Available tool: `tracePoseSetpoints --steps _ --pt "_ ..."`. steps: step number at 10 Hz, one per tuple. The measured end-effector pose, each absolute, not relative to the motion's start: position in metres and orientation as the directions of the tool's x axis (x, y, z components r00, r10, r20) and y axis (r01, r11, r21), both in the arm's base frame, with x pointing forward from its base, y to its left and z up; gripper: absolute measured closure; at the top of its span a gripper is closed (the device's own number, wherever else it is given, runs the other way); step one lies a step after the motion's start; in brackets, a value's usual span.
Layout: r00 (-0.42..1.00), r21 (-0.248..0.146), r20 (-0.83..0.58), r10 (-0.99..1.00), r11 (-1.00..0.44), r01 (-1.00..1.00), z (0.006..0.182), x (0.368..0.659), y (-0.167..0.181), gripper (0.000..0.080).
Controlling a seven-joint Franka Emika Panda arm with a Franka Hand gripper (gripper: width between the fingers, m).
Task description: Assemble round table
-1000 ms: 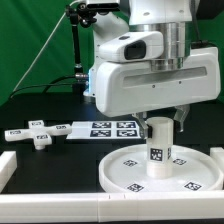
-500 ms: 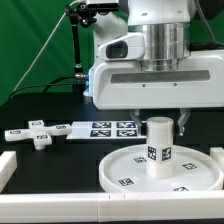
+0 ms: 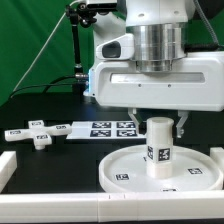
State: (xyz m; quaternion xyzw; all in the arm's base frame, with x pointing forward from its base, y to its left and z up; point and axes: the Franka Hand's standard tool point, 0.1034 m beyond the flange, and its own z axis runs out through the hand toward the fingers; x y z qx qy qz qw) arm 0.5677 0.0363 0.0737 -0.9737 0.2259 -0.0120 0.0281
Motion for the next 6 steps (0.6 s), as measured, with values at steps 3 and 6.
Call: tracePoseSetpoints --steps 3,6 --pt "0.944 -0.061 0.023 -0.328 -0.943 -0.326 0.083 0.563 0.039 0.0163" --pt "0.985 -0.066 0.040 -0.168 -0.984 -0.165 0.108 0.542 0.025 0.0151"
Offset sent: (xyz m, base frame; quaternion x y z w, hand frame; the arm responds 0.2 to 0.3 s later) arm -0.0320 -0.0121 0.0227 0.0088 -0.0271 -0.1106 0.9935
